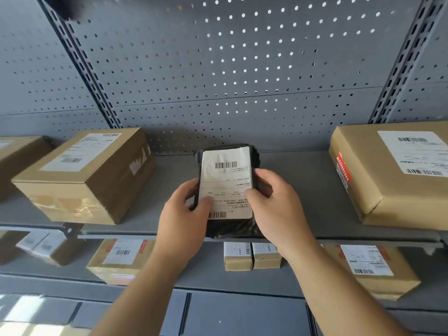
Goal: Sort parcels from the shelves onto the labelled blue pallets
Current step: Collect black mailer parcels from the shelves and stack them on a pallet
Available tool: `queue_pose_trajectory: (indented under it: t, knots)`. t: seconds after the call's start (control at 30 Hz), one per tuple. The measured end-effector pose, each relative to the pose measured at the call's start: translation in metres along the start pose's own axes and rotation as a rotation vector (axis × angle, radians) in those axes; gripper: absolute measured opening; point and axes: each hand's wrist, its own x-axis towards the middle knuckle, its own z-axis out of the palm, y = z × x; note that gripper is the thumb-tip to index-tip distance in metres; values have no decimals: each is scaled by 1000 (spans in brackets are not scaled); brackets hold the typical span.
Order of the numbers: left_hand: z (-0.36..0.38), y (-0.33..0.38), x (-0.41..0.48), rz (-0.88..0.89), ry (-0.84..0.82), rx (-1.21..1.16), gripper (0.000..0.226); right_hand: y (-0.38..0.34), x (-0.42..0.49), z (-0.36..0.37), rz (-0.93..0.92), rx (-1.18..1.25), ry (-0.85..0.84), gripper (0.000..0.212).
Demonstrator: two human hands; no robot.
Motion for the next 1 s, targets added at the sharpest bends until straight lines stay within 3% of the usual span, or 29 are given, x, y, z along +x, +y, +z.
queue_pose_trajectory:
  t: [0.5,1.0]
  knots:
    - [-132,-1,-37,43,198,-260,29,-74,-35,90,-173,148,-112,33]
    - [-361,-83,-106,-35,458,-282,33,-163,-150,296,-294,154,-360,27]
